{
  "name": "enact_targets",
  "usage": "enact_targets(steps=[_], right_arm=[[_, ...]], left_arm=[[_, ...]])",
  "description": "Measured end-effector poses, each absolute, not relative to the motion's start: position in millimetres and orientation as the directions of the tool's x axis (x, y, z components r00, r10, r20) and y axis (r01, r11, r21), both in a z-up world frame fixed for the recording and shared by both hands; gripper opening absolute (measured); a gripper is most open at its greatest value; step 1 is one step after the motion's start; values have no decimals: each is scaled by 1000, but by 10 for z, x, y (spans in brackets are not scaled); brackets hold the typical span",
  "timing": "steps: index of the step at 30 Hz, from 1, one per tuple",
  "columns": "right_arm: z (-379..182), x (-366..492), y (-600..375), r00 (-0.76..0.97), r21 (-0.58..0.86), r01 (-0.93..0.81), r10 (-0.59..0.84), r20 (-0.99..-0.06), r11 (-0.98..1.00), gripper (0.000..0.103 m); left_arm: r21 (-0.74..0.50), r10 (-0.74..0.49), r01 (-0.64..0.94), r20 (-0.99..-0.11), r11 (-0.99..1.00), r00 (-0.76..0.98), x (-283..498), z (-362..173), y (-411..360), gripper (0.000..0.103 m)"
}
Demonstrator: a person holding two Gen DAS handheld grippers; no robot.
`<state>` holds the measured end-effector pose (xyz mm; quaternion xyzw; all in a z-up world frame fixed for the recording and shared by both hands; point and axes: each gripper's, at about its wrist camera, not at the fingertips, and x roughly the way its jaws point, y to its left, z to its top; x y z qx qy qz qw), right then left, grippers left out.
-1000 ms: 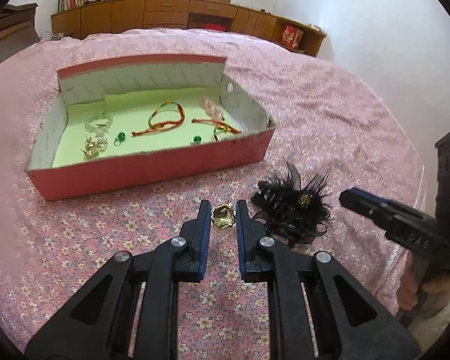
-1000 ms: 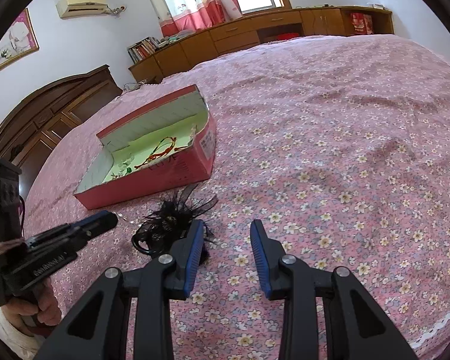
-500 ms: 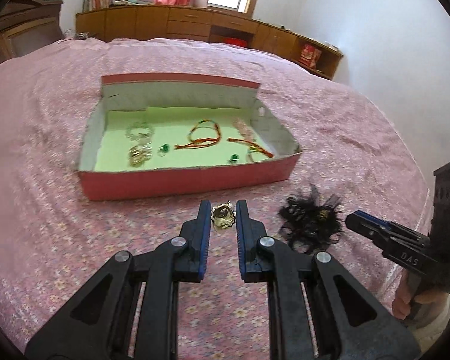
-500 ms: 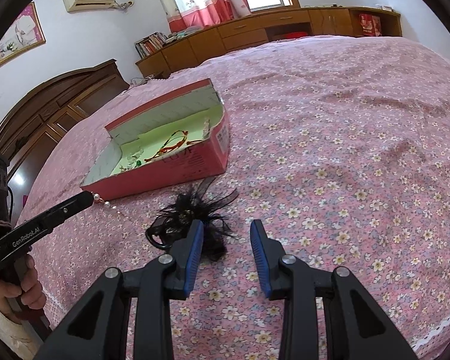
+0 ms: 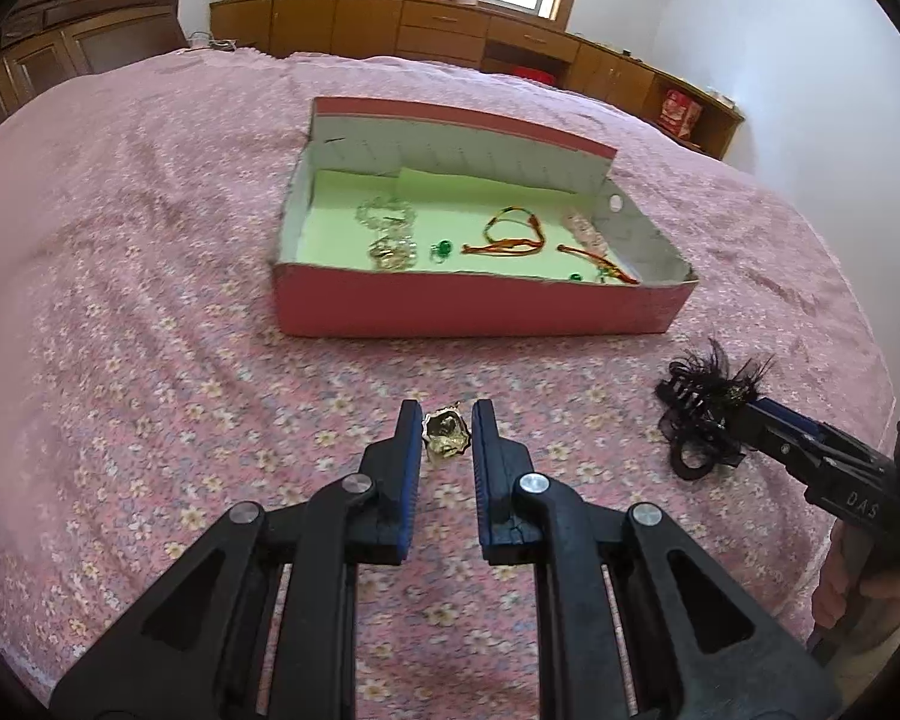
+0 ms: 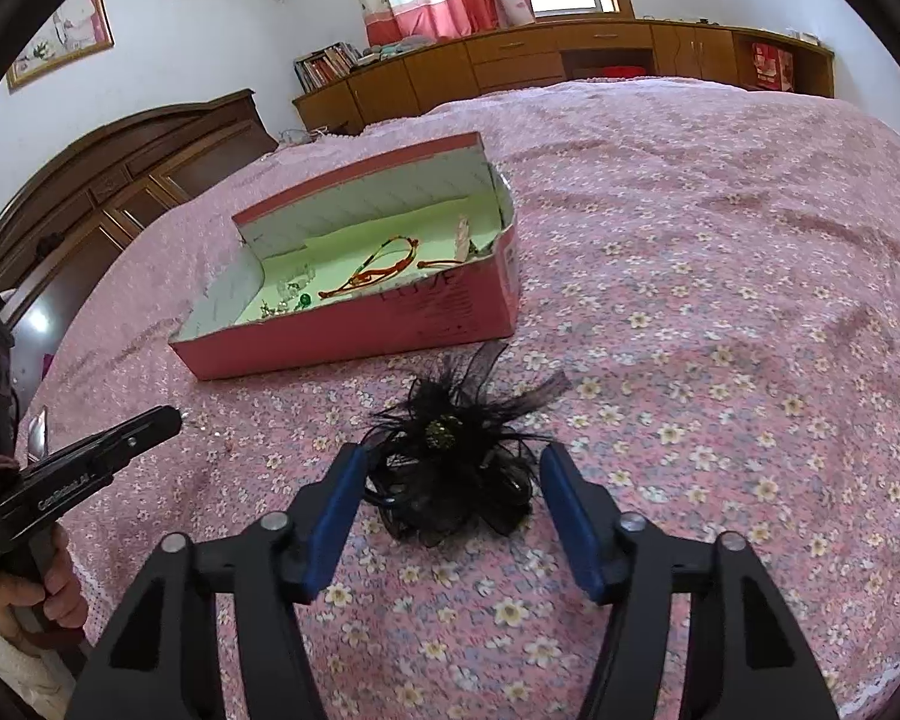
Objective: Organize jewelry
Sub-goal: 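Grasp the black feather hair clip with the right tool while the left tool approaches the gold charm, then grasp the small gold charm with the left tool while the right tool lifts the feather clip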
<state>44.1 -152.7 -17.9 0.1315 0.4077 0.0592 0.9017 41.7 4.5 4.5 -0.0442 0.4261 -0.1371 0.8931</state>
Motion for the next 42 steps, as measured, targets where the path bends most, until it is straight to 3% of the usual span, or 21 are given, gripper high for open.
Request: enact_targets(steps=[7,13,14,16,19,35,36,37,42], right_arm=[[-283,571,-1461,638,226,21,161,-753,974,67],[-352,624,-1483,626,259,23,188,-757,966,67],[-357,623,-1478,624,261,19,192,-757,965,66],[-366,613,-1479,623,277,9,211,-753,961,54],[-350,591,-1460,627,279,-3,219,-747,960,48],[-84,454,-1352,695,278,-46,231,-680,959,44],[-51,441,-1335,702,281,-55,237,-671,958,36],[-26,431,-1321,706,281,-58,238,-667,958,20],[49,417,-1272,719,268,-71,236,-654,961,18]], left_arm=[[-204,-271,179,-755,962,597,425,9,132,8],[-202,-262,167,-761,965,593,434,-21,147,8],[-201,-261,167,-762,965,592,436,-23,145,8],[-201,-261,167,-762,965,593,436,-21,139,8],[-198,-260,169,-761,966,595,442,-16,131,8],[-196,-250,155,-727,968,639,386,136,216,8],[-197,-249,153,-724,968,643,383,148,221,8],[-195,-247,152,-720,969,648,380,165,222,8],[-191,-243,152,-705,970,666,360,220,228,8]])
